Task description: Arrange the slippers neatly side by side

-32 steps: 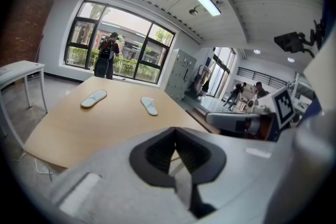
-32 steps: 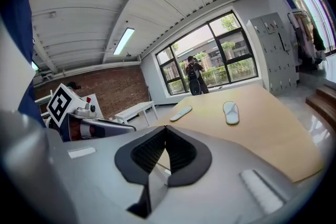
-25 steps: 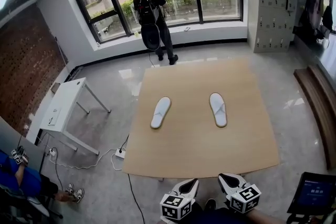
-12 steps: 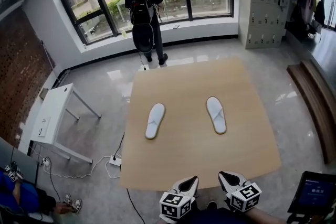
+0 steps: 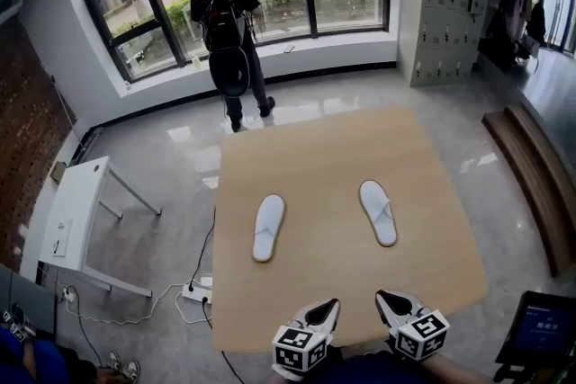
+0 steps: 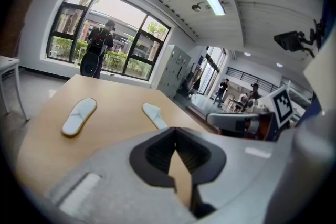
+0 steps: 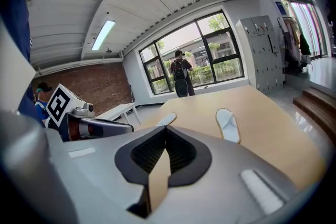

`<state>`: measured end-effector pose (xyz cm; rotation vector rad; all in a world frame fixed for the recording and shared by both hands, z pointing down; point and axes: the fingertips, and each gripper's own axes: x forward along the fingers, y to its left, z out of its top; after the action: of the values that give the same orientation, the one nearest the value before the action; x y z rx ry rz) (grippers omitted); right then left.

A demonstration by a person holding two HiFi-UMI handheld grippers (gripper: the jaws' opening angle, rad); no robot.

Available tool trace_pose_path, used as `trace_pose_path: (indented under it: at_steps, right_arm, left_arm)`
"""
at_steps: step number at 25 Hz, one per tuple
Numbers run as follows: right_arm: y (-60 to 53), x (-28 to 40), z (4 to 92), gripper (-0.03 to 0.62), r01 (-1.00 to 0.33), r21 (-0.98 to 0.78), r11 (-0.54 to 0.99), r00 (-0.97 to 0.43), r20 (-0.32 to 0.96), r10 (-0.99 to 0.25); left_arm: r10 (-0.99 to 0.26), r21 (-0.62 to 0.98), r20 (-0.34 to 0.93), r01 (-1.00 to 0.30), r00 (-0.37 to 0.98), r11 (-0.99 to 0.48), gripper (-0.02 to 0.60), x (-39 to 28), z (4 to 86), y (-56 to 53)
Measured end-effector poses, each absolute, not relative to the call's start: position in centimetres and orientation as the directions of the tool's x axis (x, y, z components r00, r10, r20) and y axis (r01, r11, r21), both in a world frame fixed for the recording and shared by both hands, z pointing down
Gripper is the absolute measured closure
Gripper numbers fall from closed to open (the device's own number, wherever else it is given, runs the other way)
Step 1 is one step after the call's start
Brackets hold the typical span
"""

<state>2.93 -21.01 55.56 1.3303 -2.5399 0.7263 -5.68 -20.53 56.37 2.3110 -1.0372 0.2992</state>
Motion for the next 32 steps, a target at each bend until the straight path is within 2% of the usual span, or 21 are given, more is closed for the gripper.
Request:
trace_pose_path:
  at_steps: [8, 16, 25, 32]
  right_arm:
    - [-24.1, -0.5, 55.4, 0.583, -0.824, -0.326, 0.465, -0.565, 0.402, -0.72]
    - [-25.3, -0.5, 56.4, 0.583, -0.833, -0.337, 0.438, -0.55, 0.422, -0.72]
    - [-30.9, 3.0, 56.5, 0.583, -0.846, -0.323, 0.424, -0.528, 0.406, -0.746]
    - [-35.1, 6.3, 58.6, 0.583, -0.876, -0.279, 0.393, -0.48, 0.426, -0.767]
  left_arm:
    - [-0.591, 0.446, 0.419, -0.723, 0.689, -0.527, 0.577, -8.7, 57.3, -23.4]
    - [-0.622, 0.431, 0.434, -0.757, 0.652, -0.492, 0.577, -11.7, 57.6, -25.6]
    - [-0.666, 0.381, 0.454, -0.805, 0.592, -0.455, 0.577, -11.7, 57.2, -29.4]
    - [-0.704, 0.322, 0.492, -0.858, 0.512, -0.4, 0.577, -14.2, 58.6, -32.7]
